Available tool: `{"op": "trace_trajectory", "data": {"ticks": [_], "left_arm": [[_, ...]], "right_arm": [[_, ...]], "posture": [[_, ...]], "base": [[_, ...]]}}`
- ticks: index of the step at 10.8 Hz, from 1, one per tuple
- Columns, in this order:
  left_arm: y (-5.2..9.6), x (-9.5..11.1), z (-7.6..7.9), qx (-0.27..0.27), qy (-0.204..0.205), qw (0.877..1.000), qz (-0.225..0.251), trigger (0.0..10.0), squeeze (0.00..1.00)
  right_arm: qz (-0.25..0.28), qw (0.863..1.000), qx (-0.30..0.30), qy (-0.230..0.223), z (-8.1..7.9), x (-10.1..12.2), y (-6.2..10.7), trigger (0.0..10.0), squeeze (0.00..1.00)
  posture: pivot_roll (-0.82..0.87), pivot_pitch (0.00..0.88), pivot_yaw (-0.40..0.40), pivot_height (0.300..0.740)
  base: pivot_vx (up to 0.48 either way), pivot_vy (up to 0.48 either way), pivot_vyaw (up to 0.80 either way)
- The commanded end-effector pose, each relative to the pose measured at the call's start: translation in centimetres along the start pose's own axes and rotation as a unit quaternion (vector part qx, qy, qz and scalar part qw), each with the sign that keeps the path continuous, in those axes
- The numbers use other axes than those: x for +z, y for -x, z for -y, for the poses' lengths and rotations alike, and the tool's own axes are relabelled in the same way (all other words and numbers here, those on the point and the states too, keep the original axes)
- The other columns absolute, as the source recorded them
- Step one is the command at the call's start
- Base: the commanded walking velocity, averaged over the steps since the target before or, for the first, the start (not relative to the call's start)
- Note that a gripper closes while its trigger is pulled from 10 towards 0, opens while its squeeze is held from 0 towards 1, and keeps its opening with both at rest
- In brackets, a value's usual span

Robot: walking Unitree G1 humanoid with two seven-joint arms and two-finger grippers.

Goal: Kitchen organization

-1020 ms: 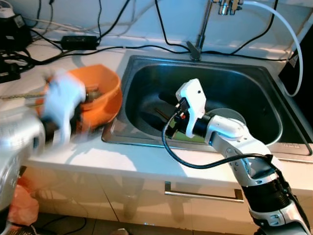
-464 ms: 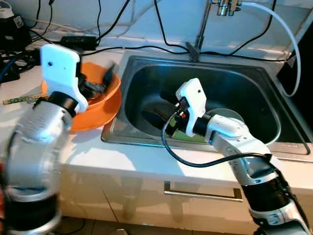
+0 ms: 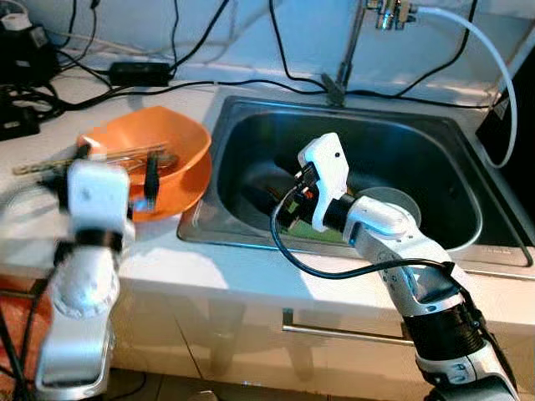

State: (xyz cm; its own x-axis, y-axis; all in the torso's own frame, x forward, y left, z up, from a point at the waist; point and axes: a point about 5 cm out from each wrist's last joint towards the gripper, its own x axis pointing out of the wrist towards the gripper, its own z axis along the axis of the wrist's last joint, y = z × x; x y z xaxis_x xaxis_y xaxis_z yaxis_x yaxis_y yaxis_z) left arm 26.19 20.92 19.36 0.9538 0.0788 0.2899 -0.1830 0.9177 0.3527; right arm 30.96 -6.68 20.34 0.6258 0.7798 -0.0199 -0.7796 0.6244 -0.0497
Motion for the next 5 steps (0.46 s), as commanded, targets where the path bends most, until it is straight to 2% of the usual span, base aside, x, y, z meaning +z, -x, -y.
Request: {"op": "trace_trajectory", "data": {"ticks": [1, 3, 5], "left_arm": [[-0.4, 0.8, 0.3, 0.003, -0.001, 1.000, 0.027, 10.0, 0.00], [-0.9, 1.2, 0.1, 0.010, -0.008, 0.999, 0.048, 10.0, 0.00], [-1.0, 1.3, 0.1, 0.013, -0.005, 0.998, 0.053, 10.0, 0.00]], "right_arm": [[0.012, 1.000, 0.006, 0.002, 0.1, 0.4, 0.3, 10.0, 0.00], [0.012, 0.999, 0.047, 0.004, -0.7, 0.3, 1.2, 10.0, 0.00], [0.017, 0.999, 0.037, -0.004, -0.6, 0.2, 1.4, 10.0, 0.00]], "posture": [[0.11, 0.044, -0.029, 0.740], [0.10, 0.050, -0.021, 0.740], [0.10, 0.053, -0.021, 0.740]], "base": [[0.000, 0.000, 0.00], [0.000, 0.000, 0.00], [0.000, 0.000, 0.00]]}}
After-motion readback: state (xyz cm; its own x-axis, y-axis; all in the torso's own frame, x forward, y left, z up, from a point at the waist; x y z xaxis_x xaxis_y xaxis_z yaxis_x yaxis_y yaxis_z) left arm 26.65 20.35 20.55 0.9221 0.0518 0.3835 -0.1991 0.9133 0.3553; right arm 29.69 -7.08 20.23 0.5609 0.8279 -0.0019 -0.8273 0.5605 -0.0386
